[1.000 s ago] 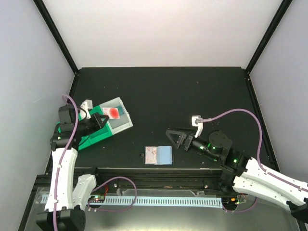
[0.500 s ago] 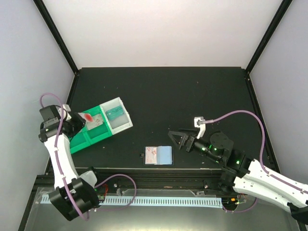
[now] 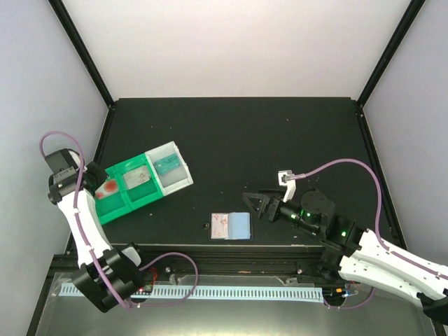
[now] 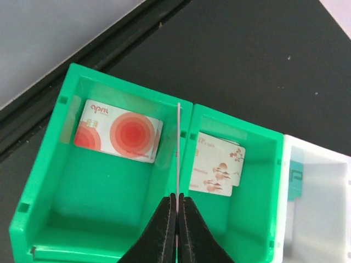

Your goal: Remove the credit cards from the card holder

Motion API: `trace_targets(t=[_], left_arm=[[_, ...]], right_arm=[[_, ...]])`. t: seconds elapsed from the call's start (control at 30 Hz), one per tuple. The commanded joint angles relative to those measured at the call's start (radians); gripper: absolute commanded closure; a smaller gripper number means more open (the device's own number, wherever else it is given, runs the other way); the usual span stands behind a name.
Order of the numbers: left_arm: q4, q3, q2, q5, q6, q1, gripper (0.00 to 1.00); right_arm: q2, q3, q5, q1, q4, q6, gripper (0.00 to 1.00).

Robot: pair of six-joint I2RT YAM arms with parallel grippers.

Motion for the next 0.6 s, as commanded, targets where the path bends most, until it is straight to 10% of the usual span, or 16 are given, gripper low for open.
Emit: trace_targets(t=[0.0, 0.57], left_arm=[[-0.01, 0.088, 0.073, -0.071, 0.064, 0.011, 0.98], [0.059, 0.04, 0.223, 0.069, 0.133, 0.01, 0.98]], right_arm=[[0.021, 0.053, -0.024, 0.0, -0.021, -0.021, 0.0], [0.035, 0.046, -0.054, 0.0, 0.009, 0.02, 0.0]])
